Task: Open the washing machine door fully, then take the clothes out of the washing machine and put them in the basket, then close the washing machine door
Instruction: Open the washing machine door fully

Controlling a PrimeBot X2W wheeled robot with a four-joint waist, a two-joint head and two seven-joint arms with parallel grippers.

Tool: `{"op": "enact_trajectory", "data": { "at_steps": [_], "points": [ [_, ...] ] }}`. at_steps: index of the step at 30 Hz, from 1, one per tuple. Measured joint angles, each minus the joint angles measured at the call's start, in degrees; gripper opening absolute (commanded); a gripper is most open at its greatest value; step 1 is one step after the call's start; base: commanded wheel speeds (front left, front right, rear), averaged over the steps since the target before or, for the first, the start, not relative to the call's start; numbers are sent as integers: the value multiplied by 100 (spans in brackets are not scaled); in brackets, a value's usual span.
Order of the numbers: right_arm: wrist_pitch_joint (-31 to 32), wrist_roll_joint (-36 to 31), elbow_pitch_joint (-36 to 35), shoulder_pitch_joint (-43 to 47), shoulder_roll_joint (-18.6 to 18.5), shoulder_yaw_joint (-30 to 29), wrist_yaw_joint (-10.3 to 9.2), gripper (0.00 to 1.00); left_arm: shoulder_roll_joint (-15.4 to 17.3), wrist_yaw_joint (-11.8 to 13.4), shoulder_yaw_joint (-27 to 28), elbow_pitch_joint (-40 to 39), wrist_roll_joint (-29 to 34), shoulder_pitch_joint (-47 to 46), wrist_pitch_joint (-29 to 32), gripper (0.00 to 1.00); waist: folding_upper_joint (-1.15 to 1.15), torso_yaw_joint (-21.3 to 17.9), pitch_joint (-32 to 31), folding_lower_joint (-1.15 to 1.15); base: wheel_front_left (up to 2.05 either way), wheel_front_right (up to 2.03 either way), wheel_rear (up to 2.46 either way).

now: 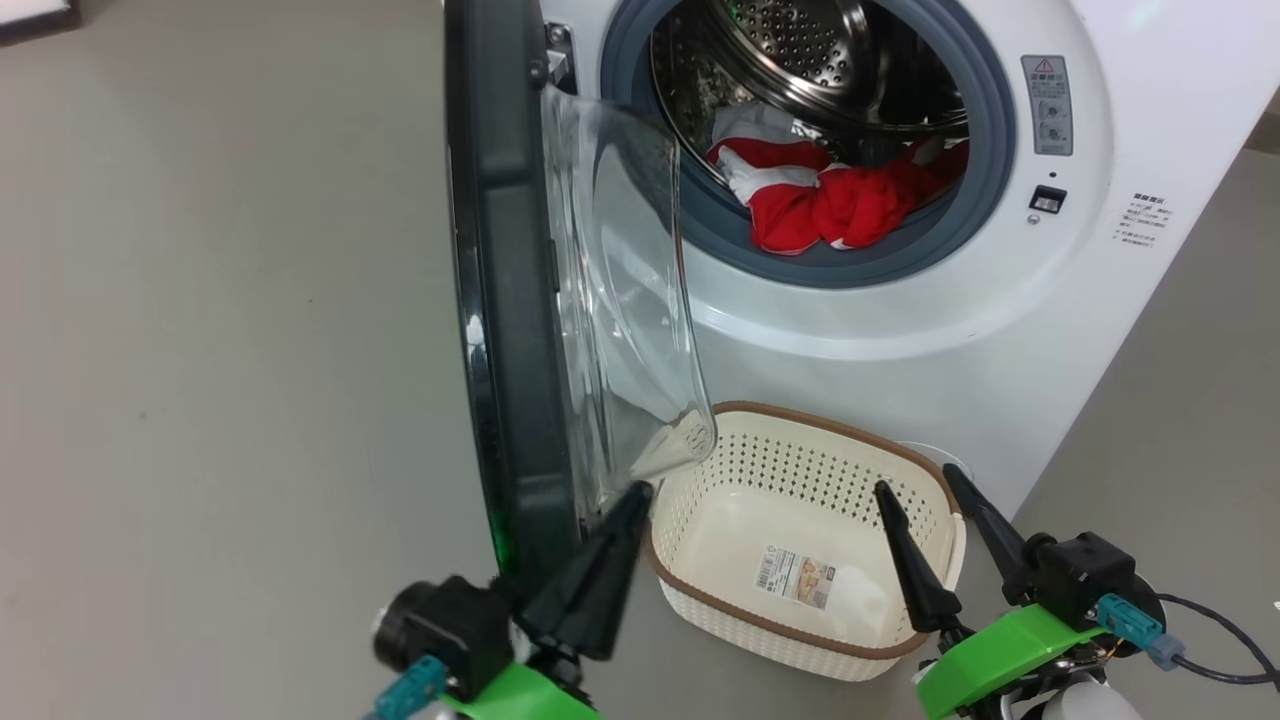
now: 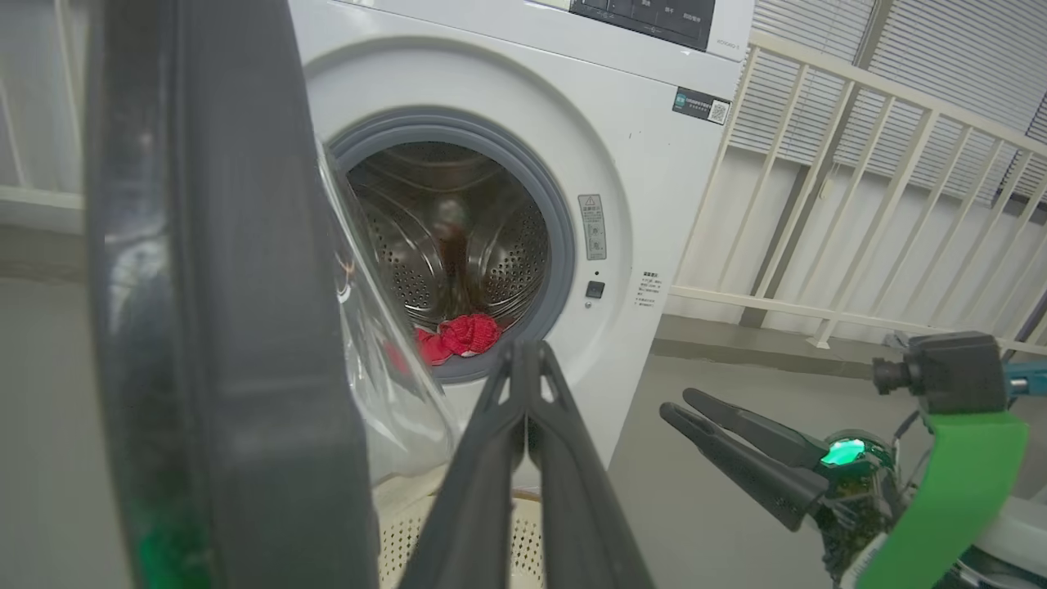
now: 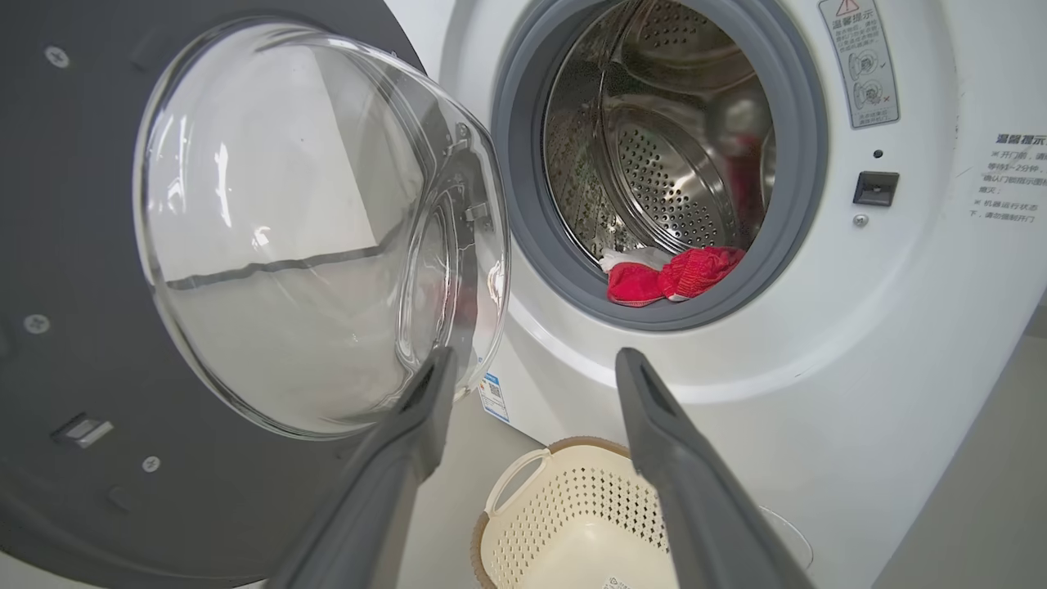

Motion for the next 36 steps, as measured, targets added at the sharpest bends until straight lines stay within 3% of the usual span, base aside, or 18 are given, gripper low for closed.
{"op": "enact_trajectory", "data": {
  "at_steps": [6,12,26,36],
  "points": [
    [0,0,78,-2,0,62,0,100,43,287,269,330,10,1,-162,0,0,70,76,0,0,0,0],
    [0,0,108,-8,-1,85,0,100,85,356,372,469,51,-5,-223,0,0,166,110,0,0,0,0],
    [0,0,123,-20,-1,146,0,100,457,1122,1444,388,-247,137,-221,0,0,392,138,0,0,0,0],
    [0,-71,125,-133,-66,208,0,100,655,1355,1820,509,-314,123,-164,0,0,437,249,0,0,0,0]
  ]
}}
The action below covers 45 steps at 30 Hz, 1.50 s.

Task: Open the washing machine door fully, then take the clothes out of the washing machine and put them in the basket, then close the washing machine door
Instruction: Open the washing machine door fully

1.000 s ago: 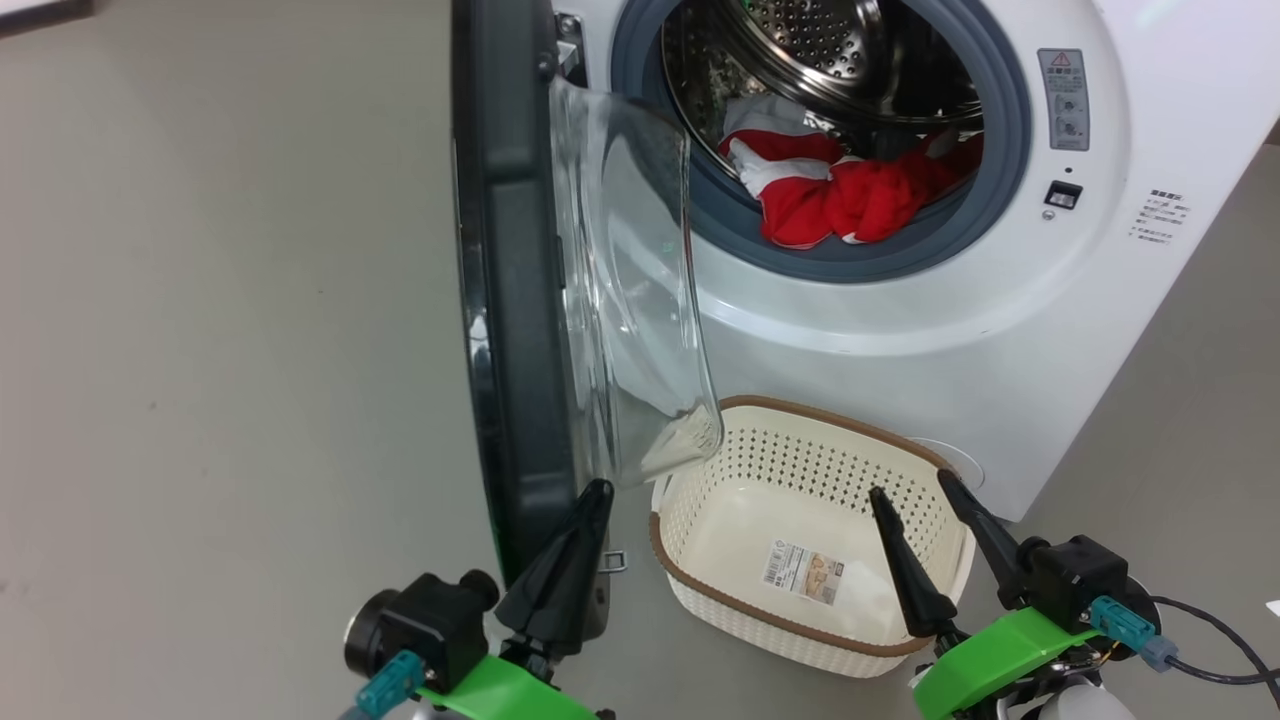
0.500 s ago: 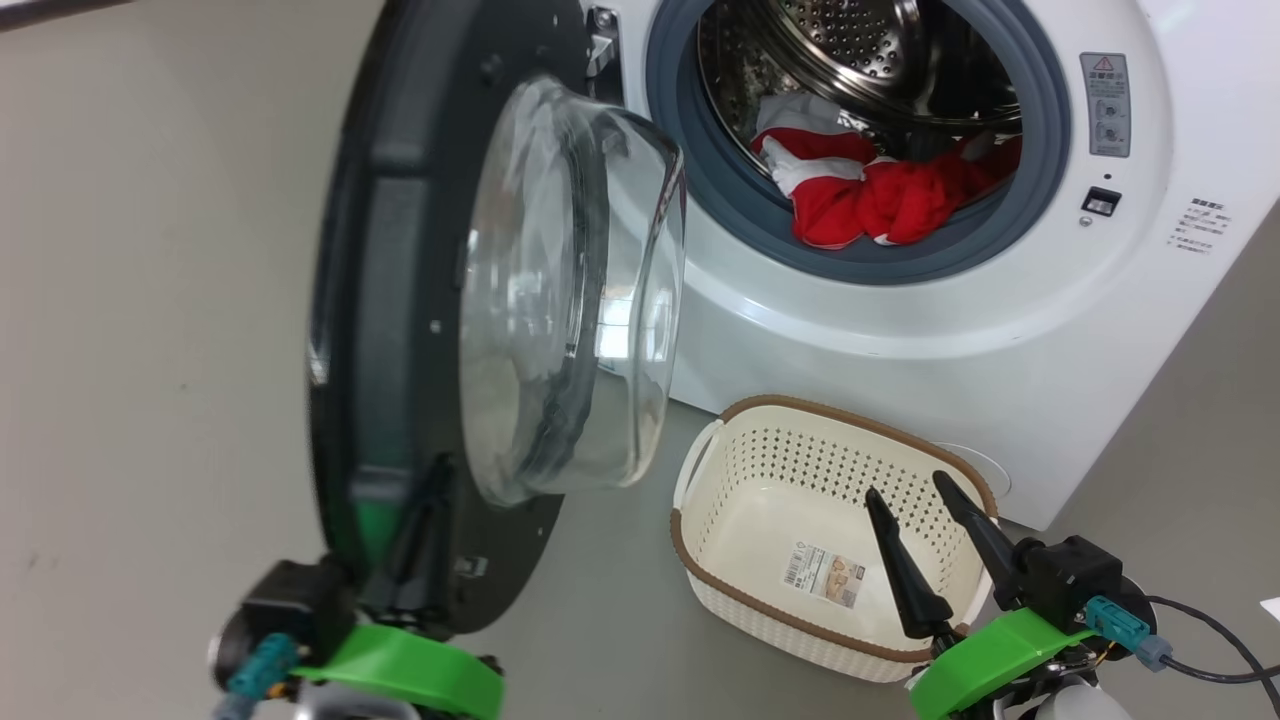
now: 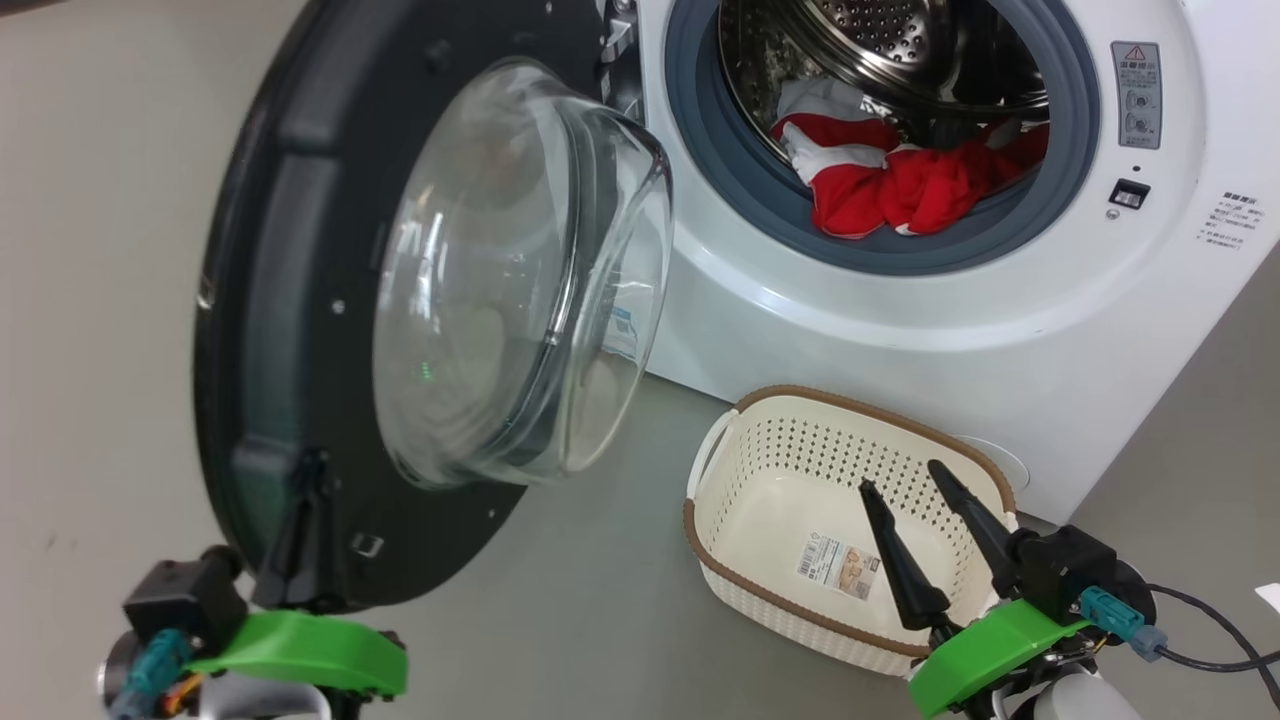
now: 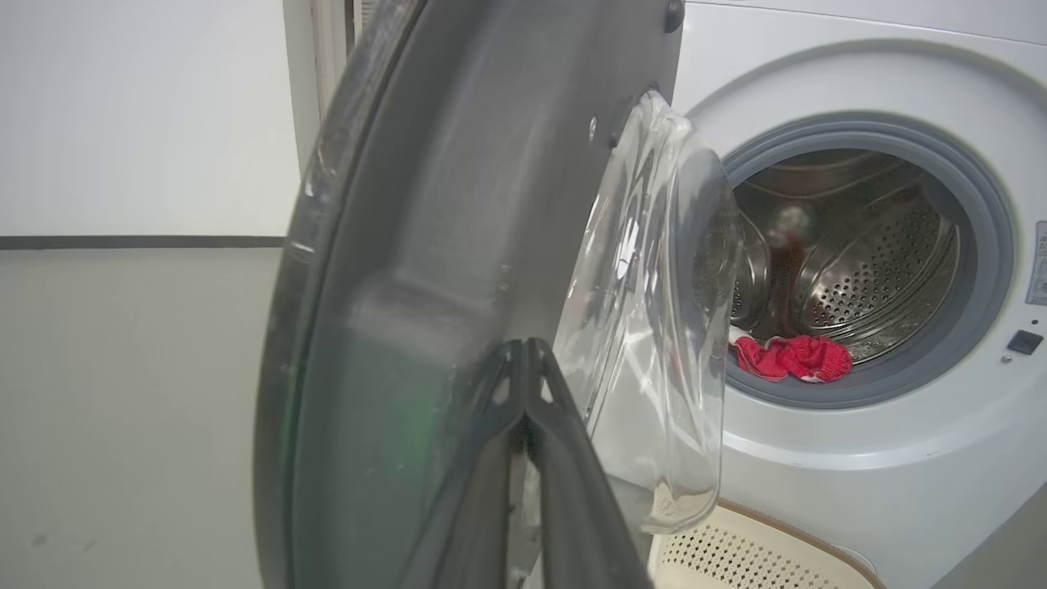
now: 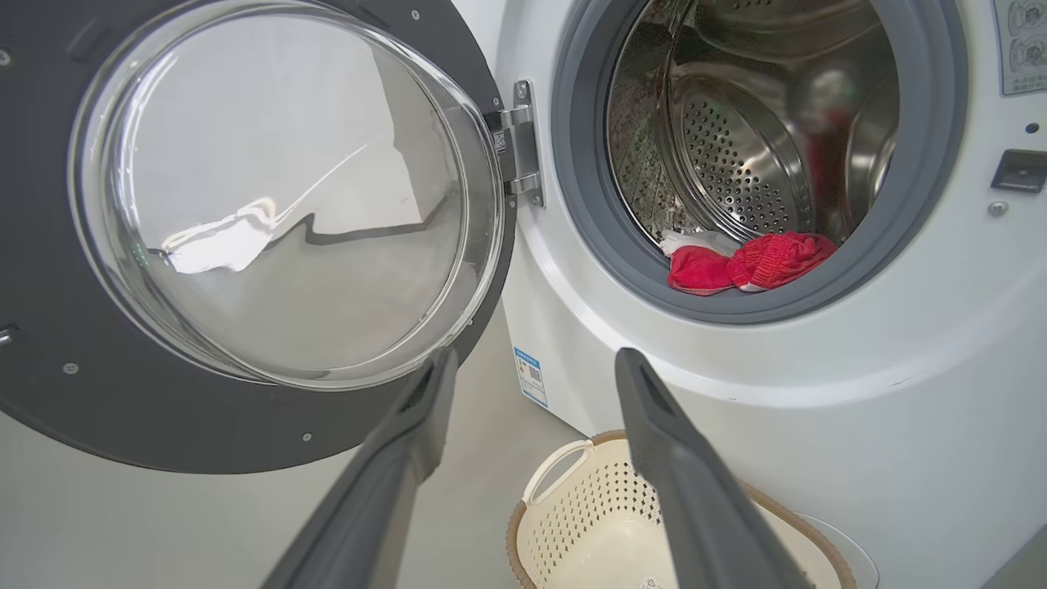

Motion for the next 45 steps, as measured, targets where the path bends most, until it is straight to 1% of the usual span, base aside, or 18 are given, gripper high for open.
{"op": "enact_trajectory", "data": {
  "at_steps": [4,9,12,14,23,26,30,35,43,45],
  "points": [
    [0,-34,-2,-1,-75,-2,0,100,90,91,197,211,-86,-109,-2,0,0,-39,71,0,0,0,0],
    [0,-76,-3,-3,-154,-2,0,100,207,134,413,600,-141,-347,-109,0,0,-99,165,0,0,0,0],
    [0,-80,-5,-10,-162,14,0,100,231,132,497,792,-146,-451,-199,0,0,-136,213,0,0,0,0],
    [0,-89,-11,-34,-180,30,0,100,259,82,547,991,-182,-565,-258,0,0,-157,246,0,0,0,0],
    [0,-122,-45,-140,-350,51,0,100,309,70,745,1639,-185,-1034,-357,0,0,-248,363,0,0,0,0],
    [0,-122,-40,-141,-378,91,0,100,392,-21,846,1902,-220,-1213,-372,0,0,-287,401,0,0,0,0],
    [0,-122,-35,-143,-405,192,0,100,480,-74,972,2145,-227,-1324,-409,0,0,-345,423,0,0,0,0],
    [0,-119,-37,-152,-477,264,0,100,531,-193,1204,2488,-225,-1423,-412,0,0,-422,454,0,0,0,0],
    [0,-75,-31,-233,-534,324,0,100,490,-422,1674,2753,-96,-1553,-412,0,0,-499,499,0,0,0,0],
    [0,-75,-24,-233,-537,337,0,100,461,-434,1760,2791,-38,-1570,-413,0,0,-515,503,0,0,0,0]
  ]
}}
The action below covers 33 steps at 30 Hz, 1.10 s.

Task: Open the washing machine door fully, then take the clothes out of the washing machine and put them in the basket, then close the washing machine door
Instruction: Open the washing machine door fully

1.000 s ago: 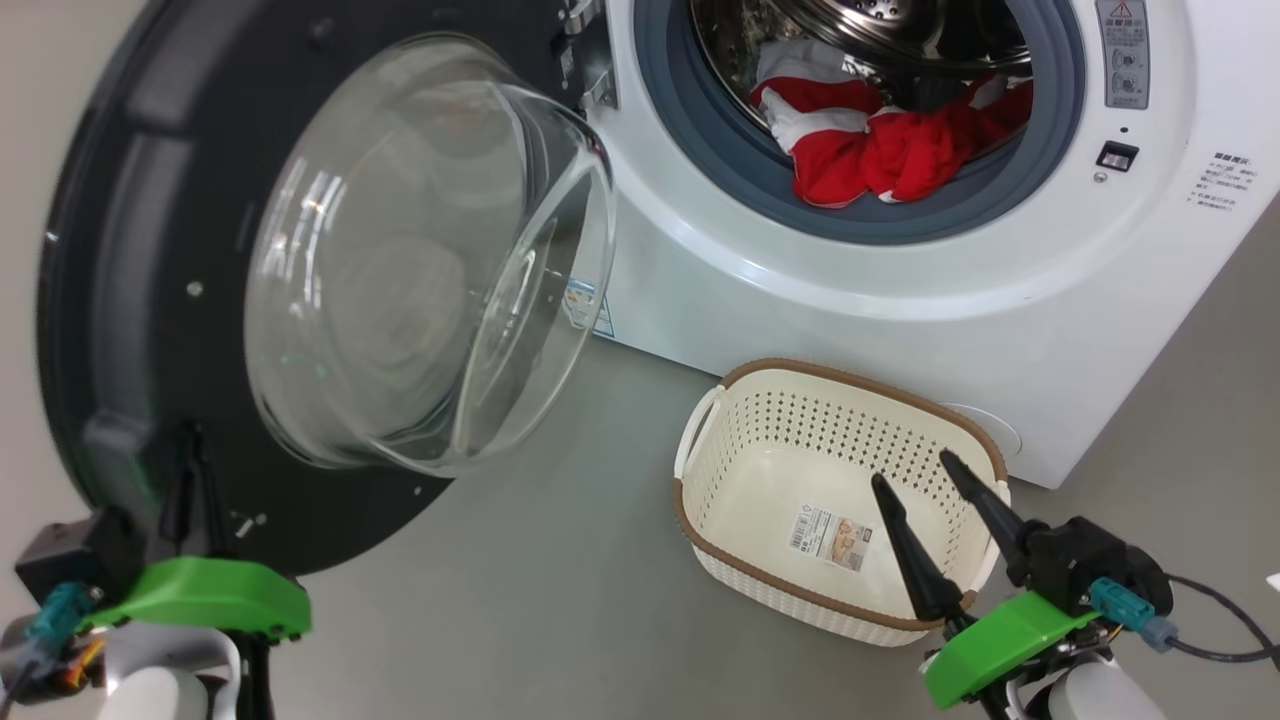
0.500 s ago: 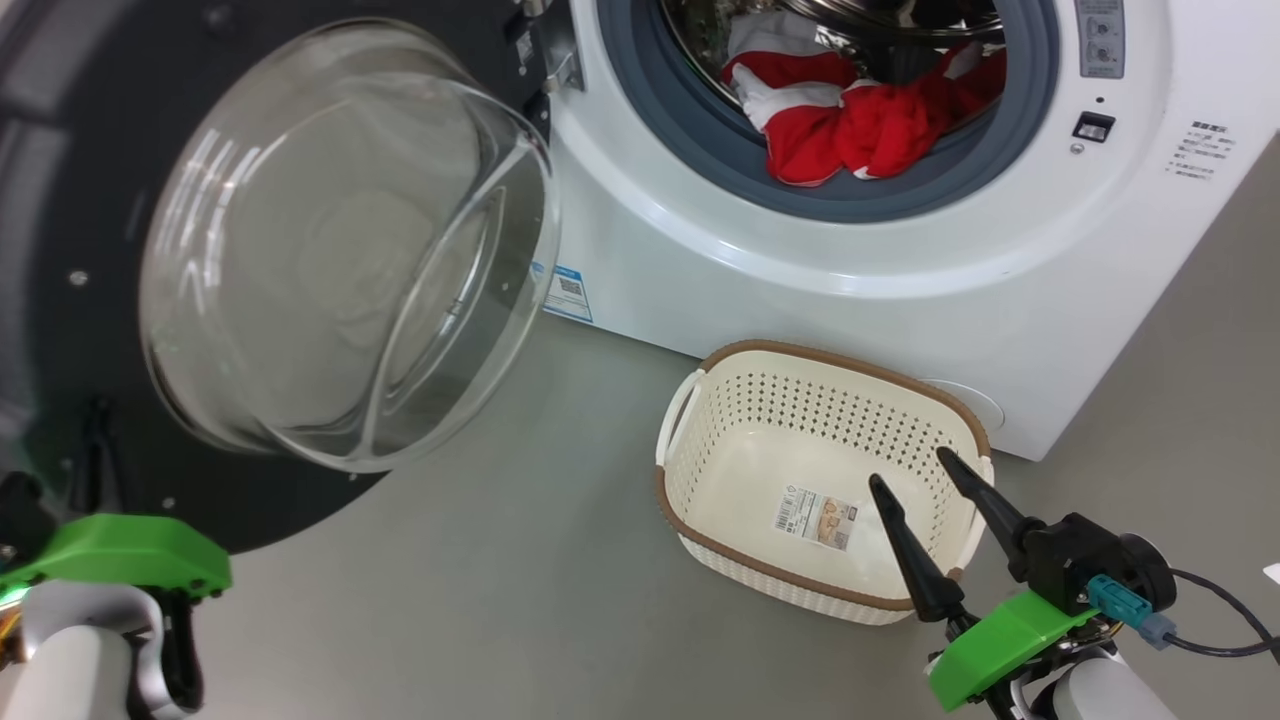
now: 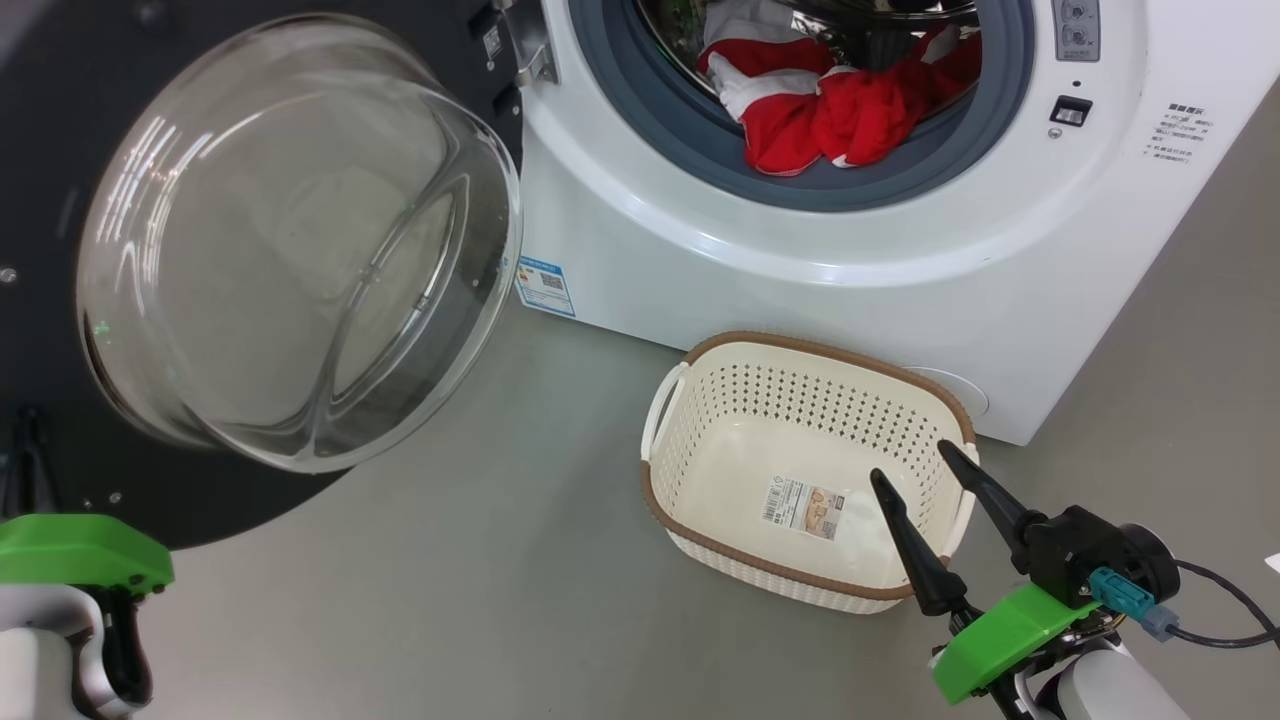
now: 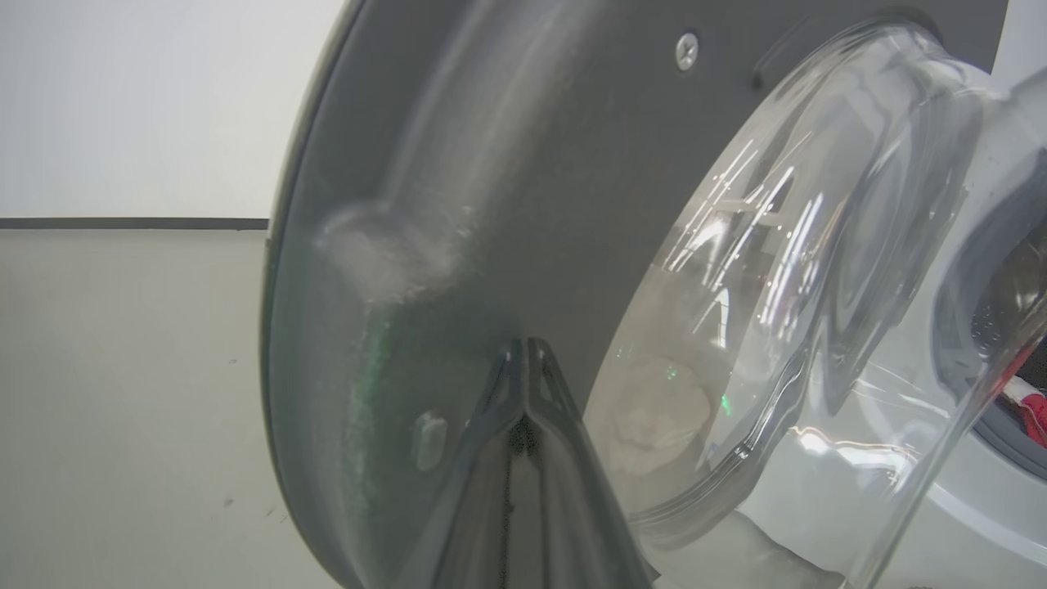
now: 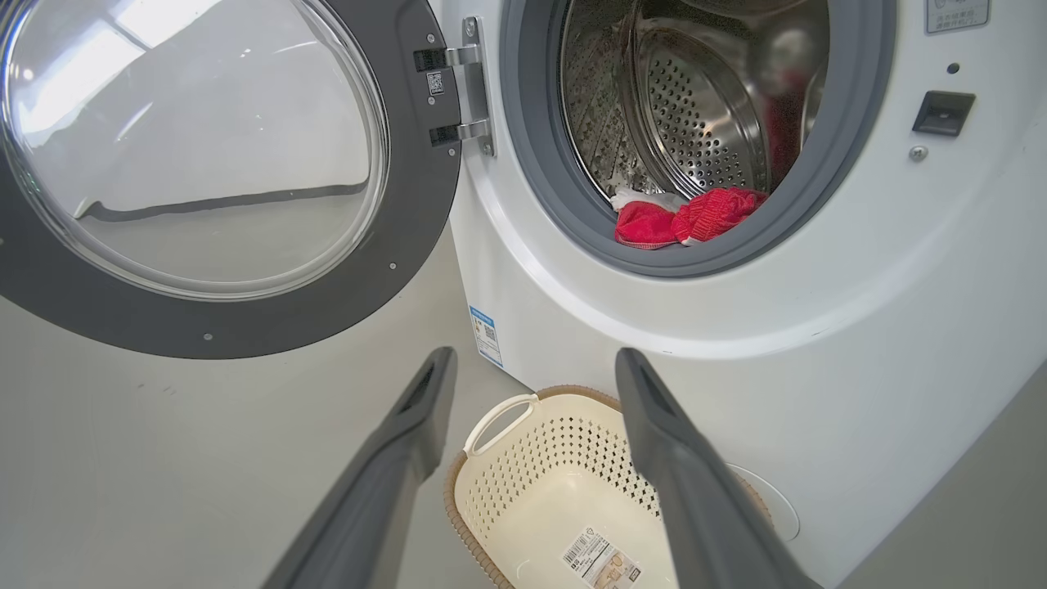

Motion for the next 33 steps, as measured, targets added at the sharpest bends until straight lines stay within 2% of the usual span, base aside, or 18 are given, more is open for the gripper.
{"op": "enact_trajectory", "data": {
  "at_steps": [6,7,8,10,11,12,14,18,22,23,25,29,33],
  "points": [
    [0,1,12,-1,0,-10,0,100,-82,-145,222,58,171,-23,1,0,0,-38,-16,0,0,0,0],
    [0,2,13,-1,1,-18,0,100,-108,-171,257,56,213,-23,1,4,0,-44,-23,0,0,0,0],
    [0,3,13,-1,4,-36,0,100,-129,-194,289,44,248,-23,1,18,0,-50,-31,0,0,0,0],
    [0,4,11,-1,24,-89,0,100,-212,-252,386,-56,257,-16,1,56,0,-67,-60,0,0,0,0],
    [0,5,2,-1,40,-123,0,100,-252,-290,427,-154,270,10,1,91,0,-81,-74,0,0,0,0],
    [0,5,-4,-1,55,-154,0,100,-292,-316,469,-264,271,52,1,100,0,-95,-89,0,0,0,0],
    [0,5,-24,1,97,-225,0,100,-364,-354,522,-525,327,183,1,100,0,-129,-120,0,0,0,0],
    [0,34,-70,2,196,-368,0,100,-571,-673,715,-1263,312,485,0,100,0,-241,-161,0,0,0,0],
    [0,43,-118,2,249,-561,0,100,-846,-723,862,-2198,432,719,-1,100,0,-404,-186,0,0,0,0],
    [-1,42,-137,3,331,-735,0,100,-940,-904,881,-2626,465,824,-23,100,0,-497,-204,0,0,0,0],
    [0,41,-152,9,410,-887,0,100,-989,-1026,860,-2918,497,943,-43,100,0,-596,-228,0,0,0,0],
    [-1,7,-240,25,501,-1095,0,100,-1057,-1174,649,-3263,648,1120,-43,100,0,-811,-280,0,0,0,0],
    [-1,-67,-291,33,579,-1313,0,100,-1063,-1304,111,-3466,816,1159,-43,100,0,-1053,-327,0,0,0,0]
  ]
}}
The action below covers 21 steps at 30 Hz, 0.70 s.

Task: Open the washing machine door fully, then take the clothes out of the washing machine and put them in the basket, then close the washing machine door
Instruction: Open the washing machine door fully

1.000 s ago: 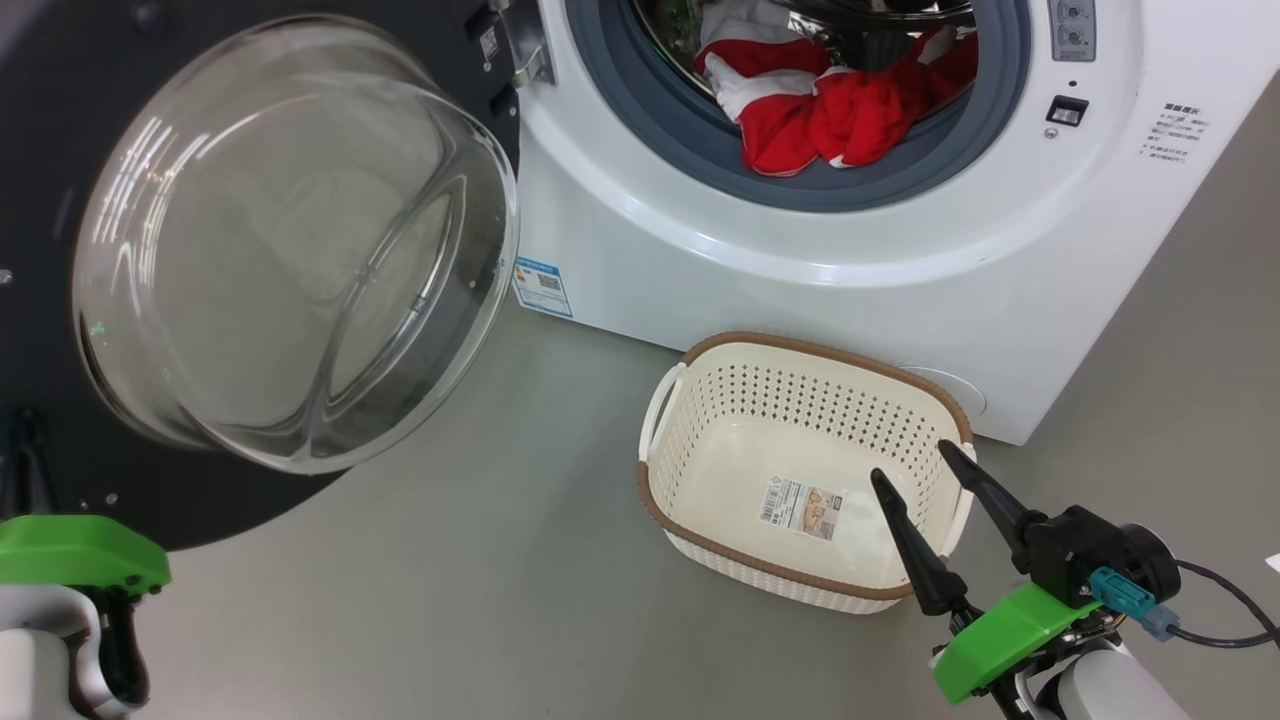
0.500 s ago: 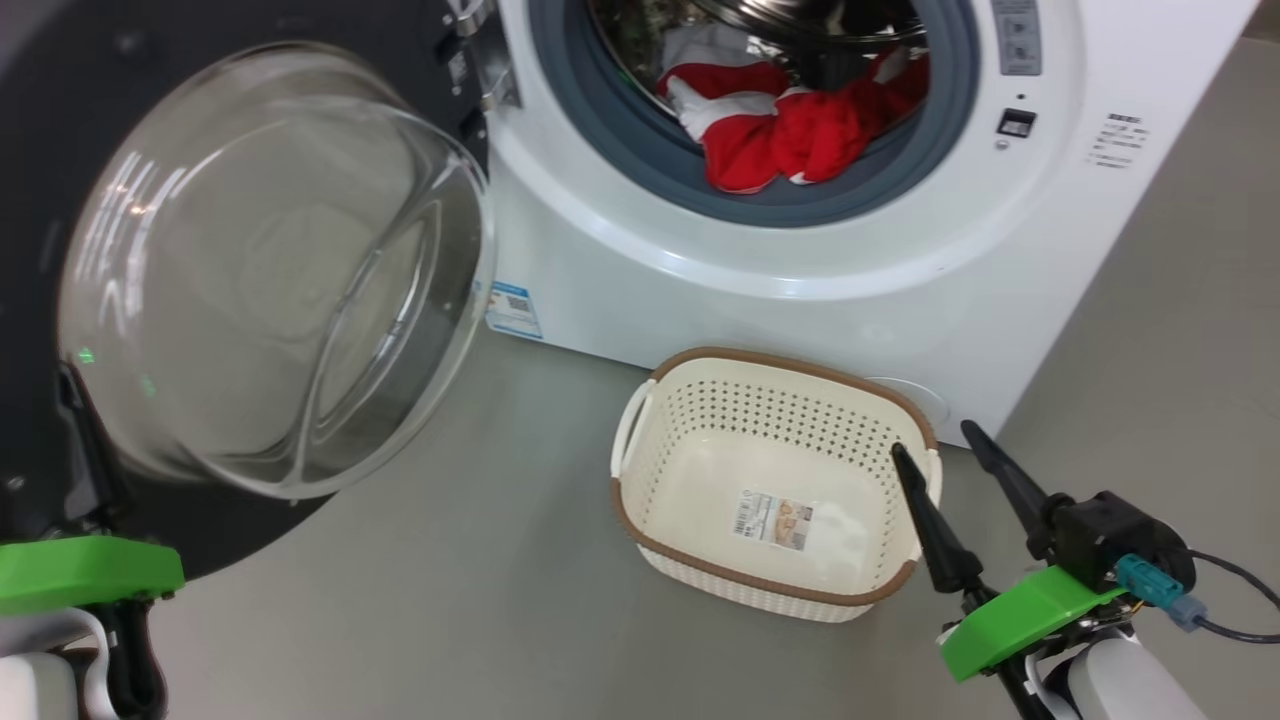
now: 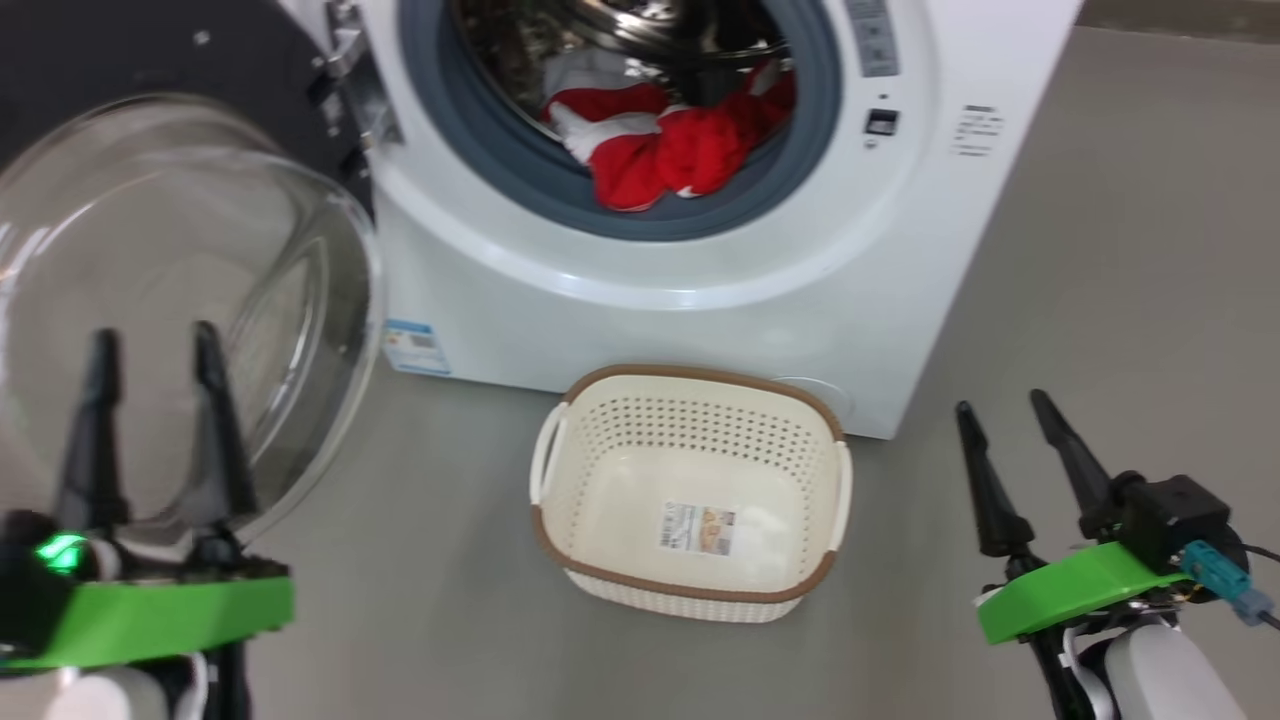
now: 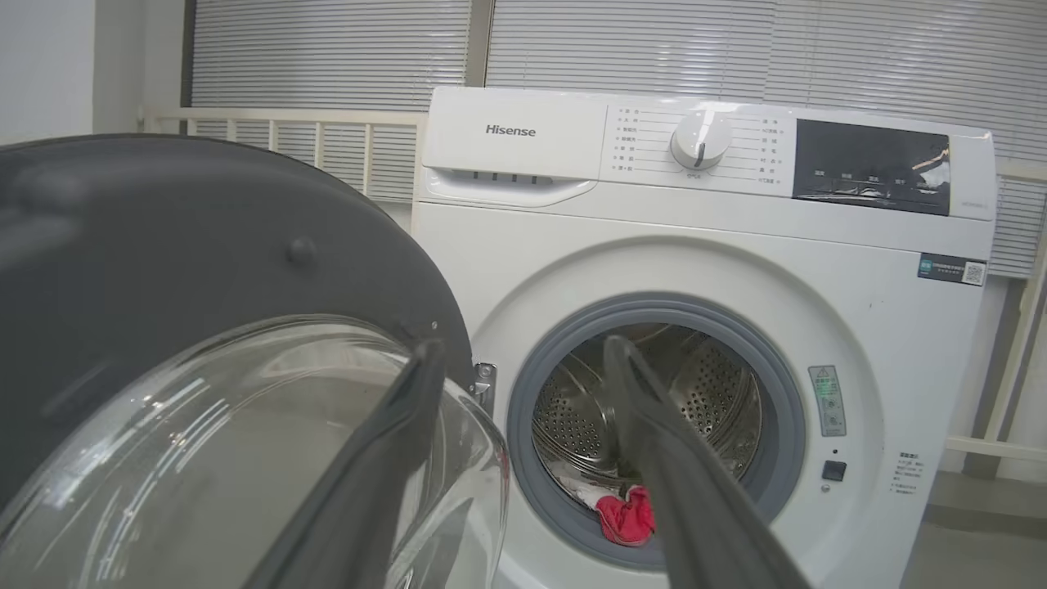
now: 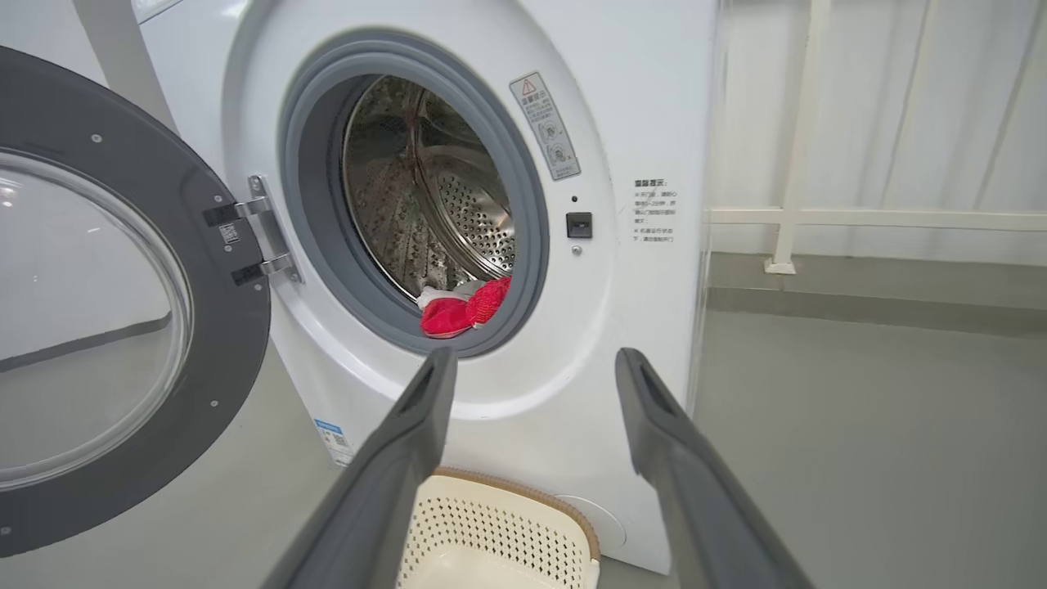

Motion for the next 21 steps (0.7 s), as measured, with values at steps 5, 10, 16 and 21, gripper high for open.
{"op": "enact_trajectory", "data": {
  "at_steps": [5,10,16,21],
  "points": [
    [0,3,-22,6,21,-96,0,100,58,-46,-319,-8,64,284,0,100,0,-355,-48,0,0,0,0],
    [0,232,-19,13,26,-159,0,100,132,-47,-573,86,73,515,0,100,0,-762,-87,0,0,0,0],
    [-12,-73,-269,125,29,-4,0,100,201,-48,-765,288,105,788,0,100,0,-1257,-134,0,0,0,0],
    [-15,-300,-642,287,27,235,0,100,264,-49,-798,353,146,985,1,100,0,-1620,-190,0,0,0,0]
  ]
}}
